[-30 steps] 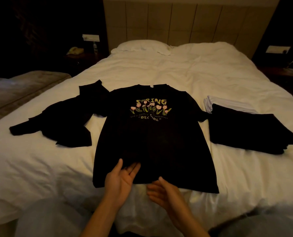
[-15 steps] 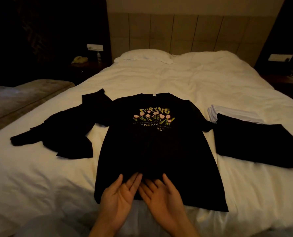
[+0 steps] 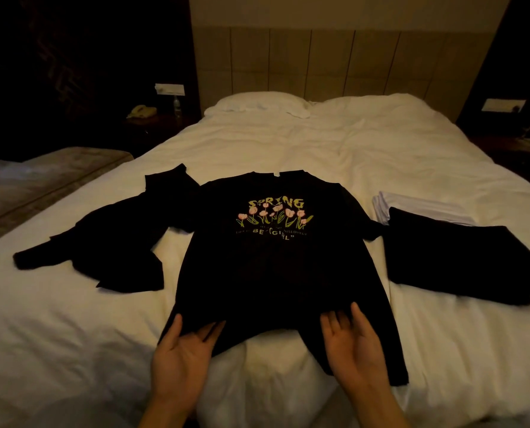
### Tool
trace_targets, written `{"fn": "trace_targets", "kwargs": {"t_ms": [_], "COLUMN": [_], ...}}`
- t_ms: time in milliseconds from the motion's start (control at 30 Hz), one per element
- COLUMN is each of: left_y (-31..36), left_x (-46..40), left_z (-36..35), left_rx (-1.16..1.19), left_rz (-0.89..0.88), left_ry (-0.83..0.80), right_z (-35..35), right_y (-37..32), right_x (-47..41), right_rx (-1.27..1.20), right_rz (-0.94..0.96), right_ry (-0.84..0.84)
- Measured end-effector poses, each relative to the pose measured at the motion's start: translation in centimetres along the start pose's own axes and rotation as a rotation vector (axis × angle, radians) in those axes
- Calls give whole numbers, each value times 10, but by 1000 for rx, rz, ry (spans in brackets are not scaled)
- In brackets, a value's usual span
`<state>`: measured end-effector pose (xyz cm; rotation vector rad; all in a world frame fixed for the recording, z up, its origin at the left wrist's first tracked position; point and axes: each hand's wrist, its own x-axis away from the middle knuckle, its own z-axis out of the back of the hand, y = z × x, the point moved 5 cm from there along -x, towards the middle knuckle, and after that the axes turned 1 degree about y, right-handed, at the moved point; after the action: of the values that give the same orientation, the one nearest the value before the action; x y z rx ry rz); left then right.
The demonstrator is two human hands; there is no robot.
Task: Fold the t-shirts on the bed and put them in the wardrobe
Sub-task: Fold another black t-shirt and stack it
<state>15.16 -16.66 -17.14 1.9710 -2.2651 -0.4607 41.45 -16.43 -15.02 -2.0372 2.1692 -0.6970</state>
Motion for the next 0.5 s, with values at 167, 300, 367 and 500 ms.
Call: {"fn": "trace_targets", "kwargs": {"t_ms": [167, 300, 367, 500], "left_y": [12, 1, 4, 21], "left_x": [-7, -8, -13, -15], "left_z": [9, 2, 6, 5], "left_rx": [-158, -119, -258, -493], "left_rz": [-62, -36, -90, -239], "left_ry": [26, 358, 383, 554], "right_z": [11, 13, 13, 20], "right_y": [-17, -20, -23, -52], "right_x": [-4, 3, 4, 7], "right_rx": [97, 191, 250, 599], "right_rz": [-73, -115, -83, 147], "right_ry": [126, 222, 223, 370]}}
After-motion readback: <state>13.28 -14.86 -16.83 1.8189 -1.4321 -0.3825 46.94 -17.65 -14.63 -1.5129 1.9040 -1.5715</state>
